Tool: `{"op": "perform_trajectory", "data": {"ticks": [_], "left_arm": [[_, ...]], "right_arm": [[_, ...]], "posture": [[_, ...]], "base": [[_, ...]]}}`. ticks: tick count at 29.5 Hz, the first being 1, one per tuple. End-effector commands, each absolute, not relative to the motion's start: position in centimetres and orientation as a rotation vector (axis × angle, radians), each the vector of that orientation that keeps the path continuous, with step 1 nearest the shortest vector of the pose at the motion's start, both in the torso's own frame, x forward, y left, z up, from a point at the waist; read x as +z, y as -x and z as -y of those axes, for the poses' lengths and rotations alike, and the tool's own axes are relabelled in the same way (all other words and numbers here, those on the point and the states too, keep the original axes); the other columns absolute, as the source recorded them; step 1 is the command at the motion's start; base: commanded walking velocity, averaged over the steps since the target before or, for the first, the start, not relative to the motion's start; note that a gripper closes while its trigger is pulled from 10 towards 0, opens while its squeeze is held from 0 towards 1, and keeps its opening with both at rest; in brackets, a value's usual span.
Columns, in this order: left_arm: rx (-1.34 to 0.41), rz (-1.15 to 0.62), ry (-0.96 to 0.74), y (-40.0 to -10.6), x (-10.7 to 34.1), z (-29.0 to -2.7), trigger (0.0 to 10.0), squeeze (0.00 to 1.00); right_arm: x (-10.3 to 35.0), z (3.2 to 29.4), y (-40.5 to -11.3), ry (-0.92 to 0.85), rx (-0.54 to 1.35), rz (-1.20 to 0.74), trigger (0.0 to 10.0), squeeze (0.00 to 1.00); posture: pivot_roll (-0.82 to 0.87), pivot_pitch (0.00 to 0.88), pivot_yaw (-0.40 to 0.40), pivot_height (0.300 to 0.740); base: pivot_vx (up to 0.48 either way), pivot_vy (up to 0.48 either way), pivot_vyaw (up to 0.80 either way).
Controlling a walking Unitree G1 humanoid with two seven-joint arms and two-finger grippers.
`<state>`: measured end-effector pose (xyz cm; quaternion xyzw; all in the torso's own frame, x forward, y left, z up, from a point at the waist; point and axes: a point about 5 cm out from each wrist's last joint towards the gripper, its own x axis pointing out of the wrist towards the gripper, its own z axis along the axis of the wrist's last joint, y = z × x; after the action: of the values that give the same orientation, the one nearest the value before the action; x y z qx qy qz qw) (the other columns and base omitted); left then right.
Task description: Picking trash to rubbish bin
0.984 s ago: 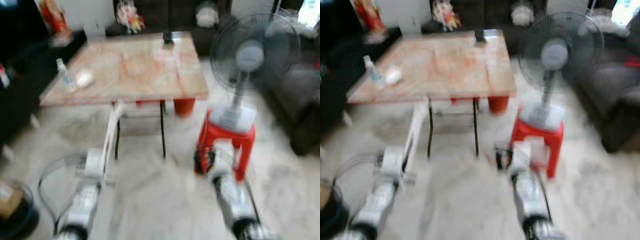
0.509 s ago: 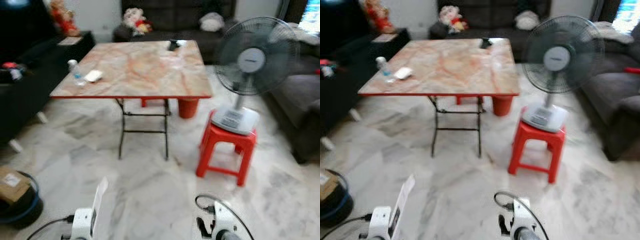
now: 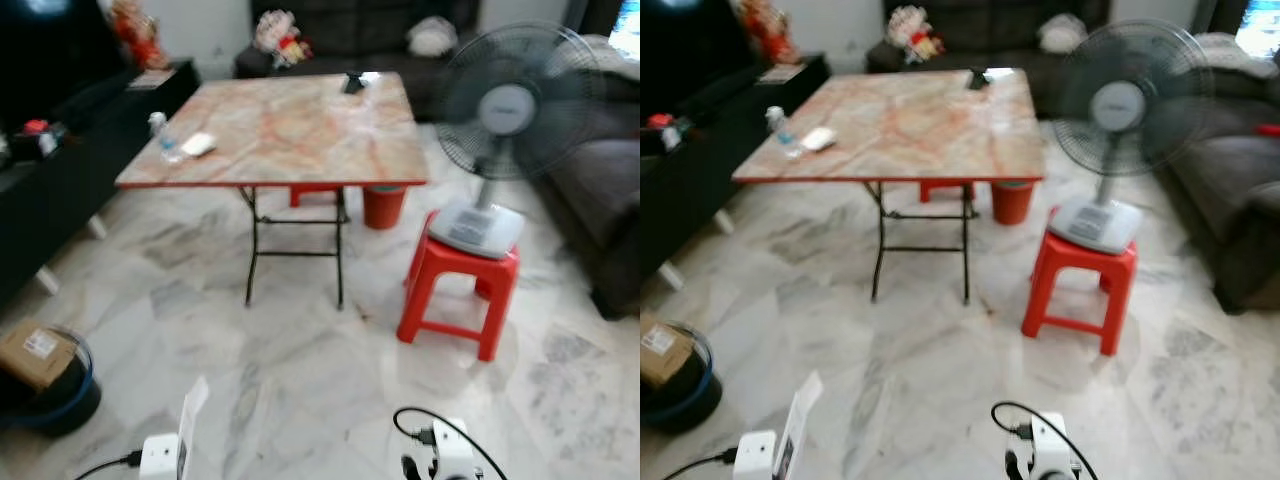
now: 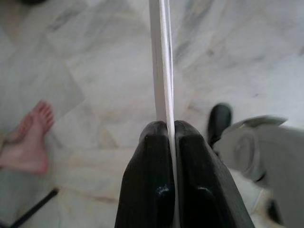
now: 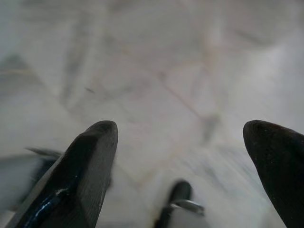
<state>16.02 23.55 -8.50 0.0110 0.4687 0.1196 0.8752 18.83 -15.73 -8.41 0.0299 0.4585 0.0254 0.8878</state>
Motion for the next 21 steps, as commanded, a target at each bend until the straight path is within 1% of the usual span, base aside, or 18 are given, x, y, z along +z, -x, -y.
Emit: {"op": "perform_trajectory", "data": {"ticks": [1,21], "left_arm": [[0.236,-0.97,-0.038,-16.46,-8.36,-23.34,10.0,0.0],[0.233,-0.979,-0.048,-16.21,-8.45,-23.43,10.0,0.0]], "right_arm": [[-8.43,16.2,-18.74,-0.052,0.043,-0.956,10.0,0.0],[-8.75,15.99,-18.08,-0.044,0.054,-0.973,10.0,0.0]], "posture": [[0.02,0.0,0.053,0.74],[0.03,0.0,0.06,0.74]], "base": [[0.0,0.0,0.79],[0.0,0.0,0.77]]}}
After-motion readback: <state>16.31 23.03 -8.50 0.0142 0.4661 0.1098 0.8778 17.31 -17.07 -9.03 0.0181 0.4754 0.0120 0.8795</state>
